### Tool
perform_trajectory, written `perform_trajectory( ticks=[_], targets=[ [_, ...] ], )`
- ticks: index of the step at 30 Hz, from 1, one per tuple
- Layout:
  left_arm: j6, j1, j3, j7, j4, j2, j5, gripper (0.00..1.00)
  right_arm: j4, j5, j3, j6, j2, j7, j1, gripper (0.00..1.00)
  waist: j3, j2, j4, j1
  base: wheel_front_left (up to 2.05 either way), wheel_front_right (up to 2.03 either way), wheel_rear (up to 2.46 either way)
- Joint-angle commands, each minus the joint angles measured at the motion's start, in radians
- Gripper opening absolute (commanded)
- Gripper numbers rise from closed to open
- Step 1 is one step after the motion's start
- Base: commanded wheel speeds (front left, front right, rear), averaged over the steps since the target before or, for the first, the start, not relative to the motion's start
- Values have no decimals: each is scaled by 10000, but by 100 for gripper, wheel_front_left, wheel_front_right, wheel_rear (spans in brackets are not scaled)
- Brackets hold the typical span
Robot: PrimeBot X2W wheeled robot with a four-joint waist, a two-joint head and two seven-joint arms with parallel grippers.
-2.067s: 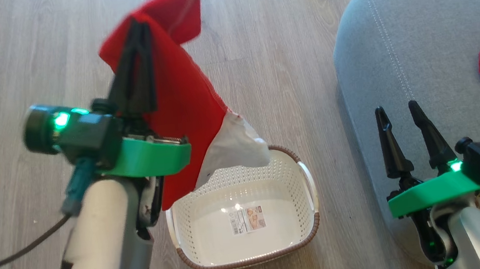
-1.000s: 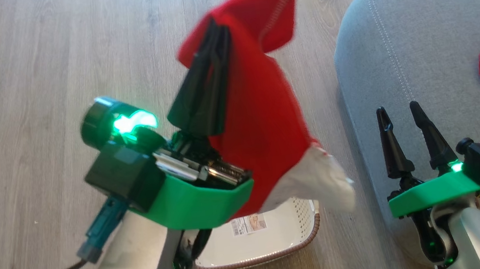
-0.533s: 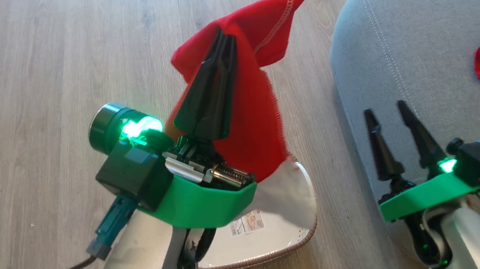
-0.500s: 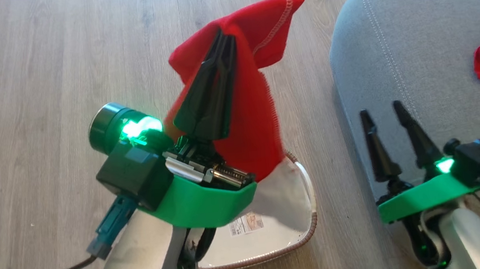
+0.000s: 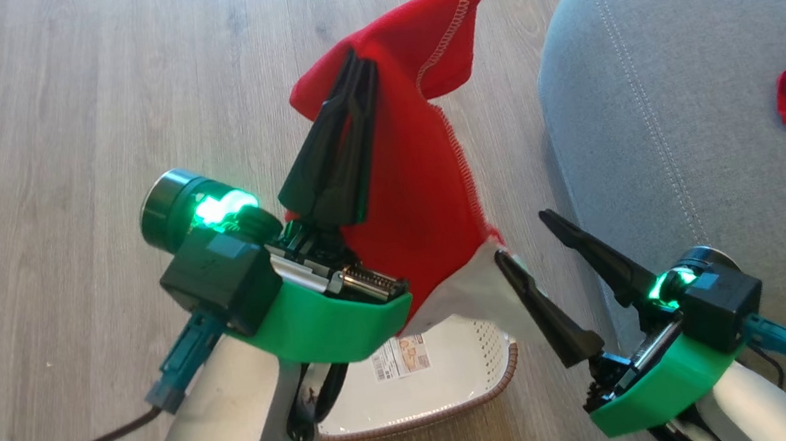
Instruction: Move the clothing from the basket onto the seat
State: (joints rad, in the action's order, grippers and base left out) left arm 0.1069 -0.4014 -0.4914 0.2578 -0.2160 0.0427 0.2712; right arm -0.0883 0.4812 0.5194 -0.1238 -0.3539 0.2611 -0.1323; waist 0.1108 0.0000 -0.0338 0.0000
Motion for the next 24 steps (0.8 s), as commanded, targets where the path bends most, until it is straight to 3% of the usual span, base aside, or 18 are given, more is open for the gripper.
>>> perform_trajectory(
  ticks=[1,24],
  targets=[
    [-68,-328,281,40,-272,76,-69,0,-430,-78,377,-69,-354,7,-446,100,7,0,-2,0,0,0,0],
    [-442,-266,-1154,40,96,76,-184,0,299,-812,1227,-69,-490,7,-1061,100,-73,0,158,0,0,0,0]
  ],
)
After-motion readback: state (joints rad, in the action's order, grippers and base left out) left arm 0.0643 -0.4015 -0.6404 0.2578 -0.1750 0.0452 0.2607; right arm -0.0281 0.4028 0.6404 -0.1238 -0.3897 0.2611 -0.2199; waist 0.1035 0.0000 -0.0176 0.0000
